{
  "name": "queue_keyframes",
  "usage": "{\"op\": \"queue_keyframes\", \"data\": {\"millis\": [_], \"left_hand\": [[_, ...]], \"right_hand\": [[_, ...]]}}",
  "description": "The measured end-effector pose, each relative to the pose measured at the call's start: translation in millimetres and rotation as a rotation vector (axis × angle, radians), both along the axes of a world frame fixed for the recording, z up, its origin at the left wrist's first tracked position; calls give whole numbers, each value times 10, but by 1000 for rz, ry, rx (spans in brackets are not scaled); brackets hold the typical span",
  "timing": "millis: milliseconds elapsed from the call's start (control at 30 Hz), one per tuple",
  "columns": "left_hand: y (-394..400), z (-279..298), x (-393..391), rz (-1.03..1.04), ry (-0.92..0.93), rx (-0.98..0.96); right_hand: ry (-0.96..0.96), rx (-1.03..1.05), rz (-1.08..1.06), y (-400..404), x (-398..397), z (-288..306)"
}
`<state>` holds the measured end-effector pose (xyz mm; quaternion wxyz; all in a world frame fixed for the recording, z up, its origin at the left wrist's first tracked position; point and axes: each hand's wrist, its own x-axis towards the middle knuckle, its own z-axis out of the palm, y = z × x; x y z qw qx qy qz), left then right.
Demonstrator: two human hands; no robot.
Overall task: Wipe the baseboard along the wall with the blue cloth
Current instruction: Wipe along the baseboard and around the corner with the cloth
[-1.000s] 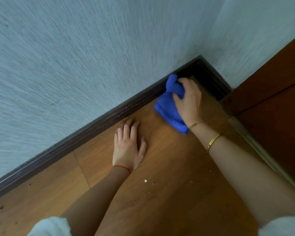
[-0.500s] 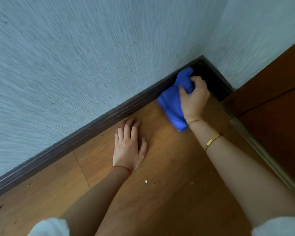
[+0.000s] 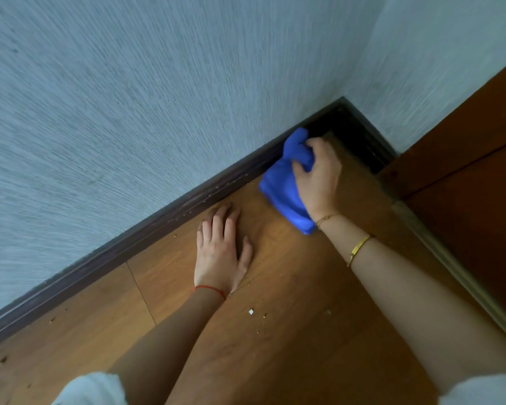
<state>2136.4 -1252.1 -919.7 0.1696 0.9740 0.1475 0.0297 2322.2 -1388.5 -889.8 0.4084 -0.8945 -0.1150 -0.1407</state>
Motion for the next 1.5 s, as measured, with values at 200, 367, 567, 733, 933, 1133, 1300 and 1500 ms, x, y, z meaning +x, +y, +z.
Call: {"op": "queue_keyframes", "data": {"millis": [200,367,567,733,933,1133,1300,1500], "left_hand": [[-7,-8,0,-1,-17,7],[-1,-41,6,-5,-51,29],[6,-27,3,-5,-36,8],[11,-33,-5,-11,-28,0],[8,-47,-6,-8,-45,-9],[14,-18,-10,-8,-26,-23],[67,166,-28,-108,6,-49],[85,642,8,-452,-30,-66]], "right_hand": [[29,15,-74,90,-15,43],[-35,-73,217,342,-533,5],[-11,-41,50,92,-173,27],[43,11,-64,73,-13,130],[8,-108,272,230,-517,53],[18,-35,112,-66,-483,322],[15,-112,66,-521,-668,655],[136,-241,10,-1149,-1286,899]]}}
